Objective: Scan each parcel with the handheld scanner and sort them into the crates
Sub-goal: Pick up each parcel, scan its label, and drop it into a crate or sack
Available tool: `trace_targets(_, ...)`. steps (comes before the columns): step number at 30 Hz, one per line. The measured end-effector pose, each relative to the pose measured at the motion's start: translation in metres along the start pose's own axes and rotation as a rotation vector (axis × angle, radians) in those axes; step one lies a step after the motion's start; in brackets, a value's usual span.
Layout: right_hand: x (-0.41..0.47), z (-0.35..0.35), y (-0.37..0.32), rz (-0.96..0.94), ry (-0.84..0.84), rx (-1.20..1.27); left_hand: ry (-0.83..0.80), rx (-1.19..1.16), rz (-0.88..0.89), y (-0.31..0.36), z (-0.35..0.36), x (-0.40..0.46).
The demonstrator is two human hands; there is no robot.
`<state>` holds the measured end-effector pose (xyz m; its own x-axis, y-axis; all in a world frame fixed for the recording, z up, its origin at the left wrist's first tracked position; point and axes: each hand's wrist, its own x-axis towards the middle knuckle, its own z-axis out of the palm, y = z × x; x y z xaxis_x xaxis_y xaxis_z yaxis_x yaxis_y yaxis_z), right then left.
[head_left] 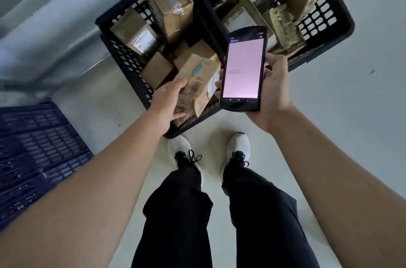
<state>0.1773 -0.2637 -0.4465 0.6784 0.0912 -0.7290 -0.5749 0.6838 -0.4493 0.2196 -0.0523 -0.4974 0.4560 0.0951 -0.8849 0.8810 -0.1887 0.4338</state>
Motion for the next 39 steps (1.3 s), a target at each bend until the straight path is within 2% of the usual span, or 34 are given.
trace_targets(4, -0.046, 0.044, -0.019, -0.019, -0.005, -0.036, -0.043, -0.243, -0.024, 0.034, -0.039, -0.066)
trace_targets(8, -0.094, 0.103, -0.046, -0.076, -0.028, -0.080, -0.078, -0.413, 0.056, 0.075, -0.077, -0.128)
trace_targets(16, -0.201, 0.215, -0.095, -0.231, -0.119, -0.109, -0.185, -0.502, 0.274, 0.154, -0.136, -0.250)
trace_targets(21, -0.268, 0.270, -0.123, -0.312, -0.130, -0.104, -0.289, -0.669, 0.409, 0.191, -0.163, -0.331)
trace_targets(25, -0.325, 0.303, -0.151, -0.359, -0.229, -0.128, -0.352, -0.766, 0.501, 0.209, -0.172, -0.403)
trace_targets(28, -0.369, 0.326, -0.167, -0.380, -0.318, -0.154, -0.330, -0.813, 0.578, 0.214, -0.172, -0.455)
trace_targets(31, -0.414, 0.342, -0.177, -0.403, -0.417, -0.149, -0.277, -0.799, 0.659, 0.215, -0.176, -0.507)
trace_targets(39, -0.505, 0.381, -0.185, -0.386, -0.559, -0.102, -0.187, -0.498, 1.019, 0.214, -0.213, -0.624)
